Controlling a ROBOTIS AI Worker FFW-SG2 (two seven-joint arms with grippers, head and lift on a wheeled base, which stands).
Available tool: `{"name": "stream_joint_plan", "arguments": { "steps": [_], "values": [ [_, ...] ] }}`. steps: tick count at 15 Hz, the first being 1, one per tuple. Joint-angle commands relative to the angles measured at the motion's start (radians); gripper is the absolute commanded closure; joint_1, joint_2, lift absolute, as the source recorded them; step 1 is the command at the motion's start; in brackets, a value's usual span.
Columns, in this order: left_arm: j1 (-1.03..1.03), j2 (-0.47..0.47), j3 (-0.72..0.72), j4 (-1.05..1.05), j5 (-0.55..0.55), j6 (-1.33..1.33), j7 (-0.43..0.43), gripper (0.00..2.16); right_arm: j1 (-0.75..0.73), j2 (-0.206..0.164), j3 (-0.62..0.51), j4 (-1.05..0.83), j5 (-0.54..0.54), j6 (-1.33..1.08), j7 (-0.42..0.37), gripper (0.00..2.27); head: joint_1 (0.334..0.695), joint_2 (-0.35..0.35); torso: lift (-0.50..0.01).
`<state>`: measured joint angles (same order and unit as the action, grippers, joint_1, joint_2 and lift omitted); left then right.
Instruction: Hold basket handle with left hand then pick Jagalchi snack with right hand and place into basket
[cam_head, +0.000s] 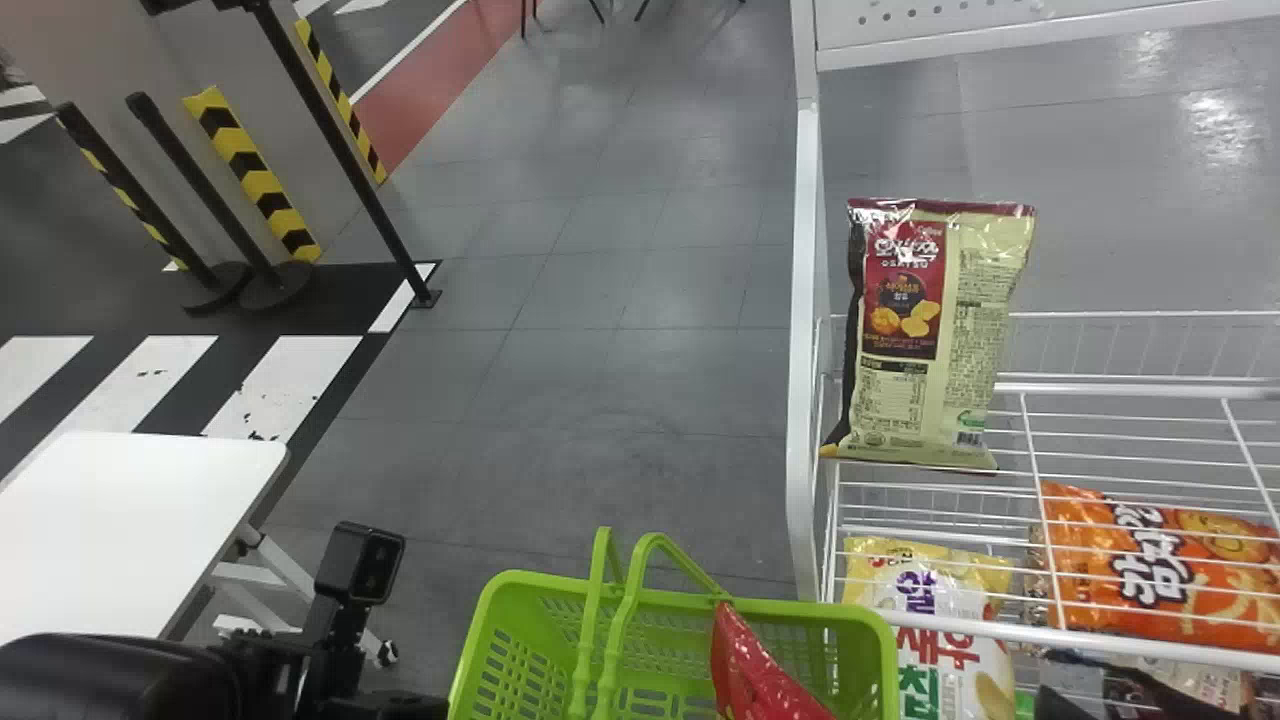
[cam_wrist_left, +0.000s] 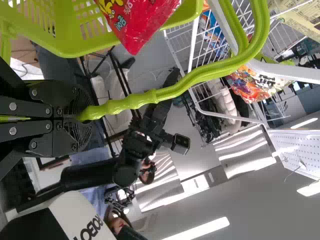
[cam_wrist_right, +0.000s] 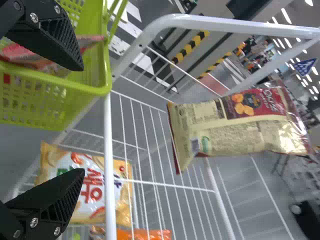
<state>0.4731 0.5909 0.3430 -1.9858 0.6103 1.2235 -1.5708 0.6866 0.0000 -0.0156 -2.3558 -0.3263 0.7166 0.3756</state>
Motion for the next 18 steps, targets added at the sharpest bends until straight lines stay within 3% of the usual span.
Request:
{"name": "stream_joint_plan", "arguments": {
  "steps": [1,2,8,18],
  "values": [
    [-0.013,-0.003,-0.012,0.010,-0.003,0.000,-0.010,2.15,0.039,0.001,-0.003,0.070,0.055,-0.257,0.006,0.10,0.695,0.282,-0.009],
    [-0.019,-0.005,-0.016,0.015,-0.006,0.000,-0.010,2.15,0.048,0.001,-0.004,0.098,0.076,-0.340,0.011,0.10,0.695,0.282,-0.009],
    [-0.050,-0.026,-0.038,0.041,-0.034,0.003,-0.010,2.15,0.070,0.001,-0.021,0.290,0.165,-0.779,0.009,0.11,0.695,0.133,-0.009],
    [-0.085,-0.040,-0.071,0.056,-0.055,0.012,-0.010,2.15,0.091,0.001,-0.033,0.389,0.196,-0.960,-0.024,0.12,0.695,0.059,-0.009]
  ]
}}
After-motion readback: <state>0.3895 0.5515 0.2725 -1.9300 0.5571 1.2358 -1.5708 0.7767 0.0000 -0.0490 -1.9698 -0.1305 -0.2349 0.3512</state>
